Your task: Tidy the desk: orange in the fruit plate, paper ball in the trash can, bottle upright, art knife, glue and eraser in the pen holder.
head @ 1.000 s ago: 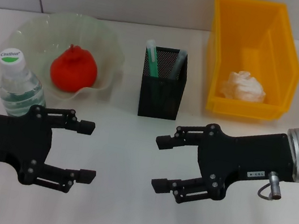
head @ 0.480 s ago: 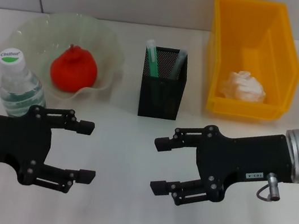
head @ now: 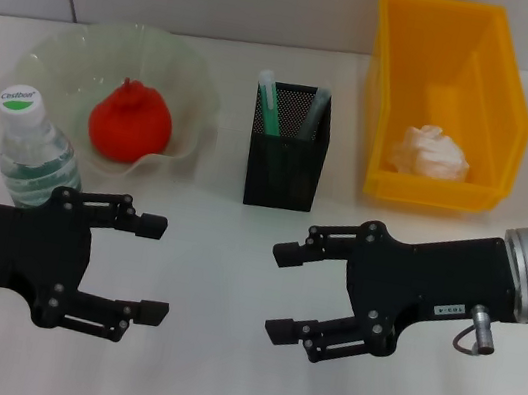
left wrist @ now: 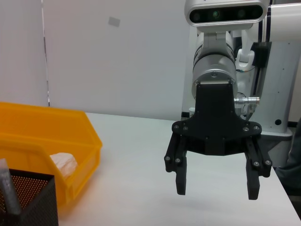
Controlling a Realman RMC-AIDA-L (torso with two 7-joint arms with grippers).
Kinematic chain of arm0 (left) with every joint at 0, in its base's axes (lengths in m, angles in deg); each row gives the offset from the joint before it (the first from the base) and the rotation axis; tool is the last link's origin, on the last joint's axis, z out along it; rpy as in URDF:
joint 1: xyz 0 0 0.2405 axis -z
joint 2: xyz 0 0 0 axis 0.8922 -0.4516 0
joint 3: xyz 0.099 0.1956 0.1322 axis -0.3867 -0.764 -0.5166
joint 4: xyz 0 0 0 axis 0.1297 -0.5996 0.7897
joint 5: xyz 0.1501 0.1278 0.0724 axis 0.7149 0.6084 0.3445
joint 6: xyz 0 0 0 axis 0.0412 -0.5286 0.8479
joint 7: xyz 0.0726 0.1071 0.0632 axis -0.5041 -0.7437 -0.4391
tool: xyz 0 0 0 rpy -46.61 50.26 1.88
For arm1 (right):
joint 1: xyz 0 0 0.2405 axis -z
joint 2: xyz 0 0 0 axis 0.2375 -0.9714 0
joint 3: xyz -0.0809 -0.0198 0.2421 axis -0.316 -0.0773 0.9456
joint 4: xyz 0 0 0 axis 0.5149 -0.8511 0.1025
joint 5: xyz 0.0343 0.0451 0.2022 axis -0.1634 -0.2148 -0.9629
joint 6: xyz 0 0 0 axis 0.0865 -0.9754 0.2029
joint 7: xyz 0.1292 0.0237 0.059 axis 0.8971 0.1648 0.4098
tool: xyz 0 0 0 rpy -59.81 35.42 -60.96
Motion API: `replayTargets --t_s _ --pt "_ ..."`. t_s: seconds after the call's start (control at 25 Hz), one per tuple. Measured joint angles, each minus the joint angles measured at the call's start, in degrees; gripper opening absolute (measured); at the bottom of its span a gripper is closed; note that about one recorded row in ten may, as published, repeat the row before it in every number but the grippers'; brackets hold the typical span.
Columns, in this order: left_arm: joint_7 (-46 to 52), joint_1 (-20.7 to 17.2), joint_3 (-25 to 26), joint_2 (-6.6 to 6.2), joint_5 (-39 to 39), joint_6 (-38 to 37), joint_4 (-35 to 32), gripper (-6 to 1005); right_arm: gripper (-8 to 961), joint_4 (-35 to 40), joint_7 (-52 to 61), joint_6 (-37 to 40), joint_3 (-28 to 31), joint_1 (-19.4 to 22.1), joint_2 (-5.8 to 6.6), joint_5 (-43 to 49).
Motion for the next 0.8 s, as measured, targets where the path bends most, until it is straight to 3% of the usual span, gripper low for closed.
replayTargets --t_s 0.8 --pt "-0.1 0.1 0.0 -0.01 0.0 0.0 0.2 846 766 0.1 0.1 0.0 0.0 0.0 0.0 0.0"
